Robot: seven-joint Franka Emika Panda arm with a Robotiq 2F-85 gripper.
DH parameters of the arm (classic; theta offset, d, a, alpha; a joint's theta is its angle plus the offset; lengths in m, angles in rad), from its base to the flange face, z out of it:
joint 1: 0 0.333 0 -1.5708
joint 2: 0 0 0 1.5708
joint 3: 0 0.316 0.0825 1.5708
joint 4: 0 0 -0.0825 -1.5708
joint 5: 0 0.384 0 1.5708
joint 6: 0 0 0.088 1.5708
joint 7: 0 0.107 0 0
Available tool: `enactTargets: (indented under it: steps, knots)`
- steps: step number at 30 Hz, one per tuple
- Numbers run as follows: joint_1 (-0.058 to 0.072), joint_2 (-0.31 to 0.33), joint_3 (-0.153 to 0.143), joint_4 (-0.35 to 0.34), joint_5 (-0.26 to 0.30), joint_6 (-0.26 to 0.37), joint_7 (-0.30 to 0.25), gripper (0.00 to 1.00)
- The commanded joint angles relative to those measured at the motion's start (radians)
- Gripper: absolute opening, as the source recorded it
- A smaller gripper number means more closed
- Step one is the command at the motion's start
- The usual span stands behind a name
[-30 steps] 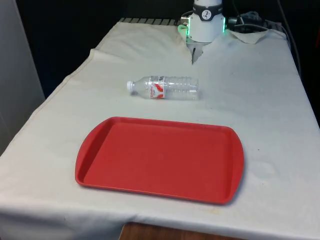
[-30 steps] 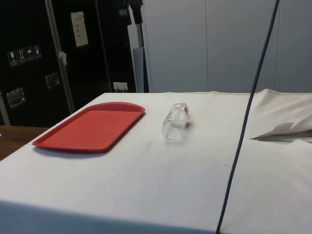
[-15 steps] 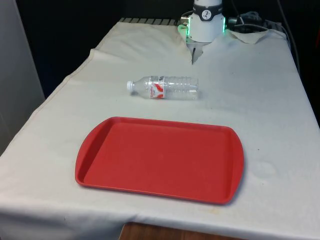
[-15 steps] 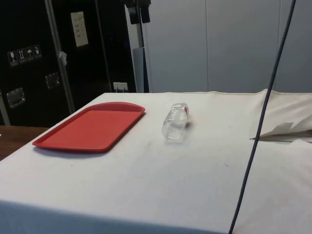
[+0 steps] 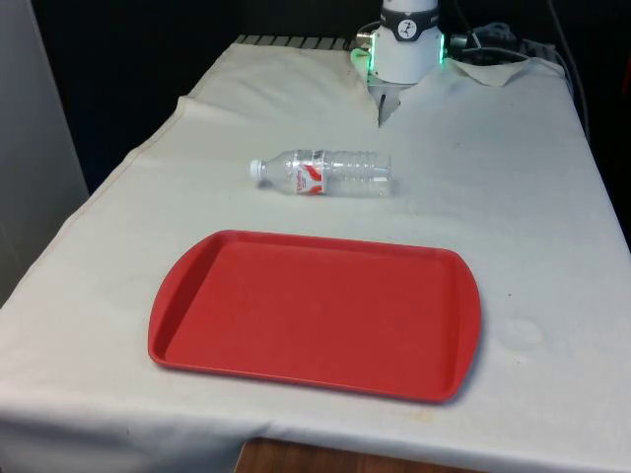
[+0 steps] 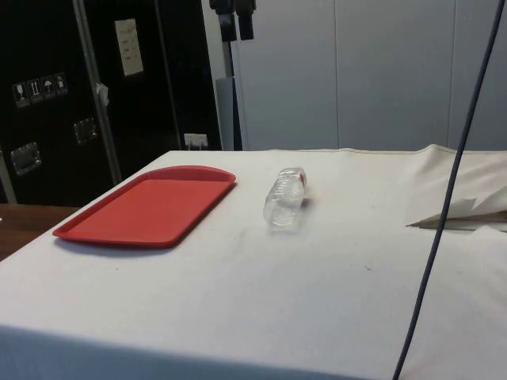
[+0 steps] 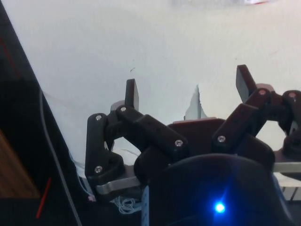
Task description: Place the bottle upright on the tray.
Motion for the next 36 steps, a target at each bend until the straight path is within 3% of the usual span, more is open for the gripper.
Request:
enactTargets:
  steps: [1,14,21,28,36]
  knots:
    - [-0.001,-0.004,0.001,-0.007,-0.006,0.011,0.011,1.0]
    - [-0.025,0.006,-0.024,-0.014,0.006,0.017,-0.02,1.0]
    - [-0.03,0.007,-0.043,-0.016,0.006,0.007,-0.044,1.0]
    - [-0.045,-0.008,-0.084,-0.04,0.02,0.021,-0.107,1.0]
    - [-0.052,-0.007,-0.124,-0.049,0.032,0.029,-0.164,1.0]
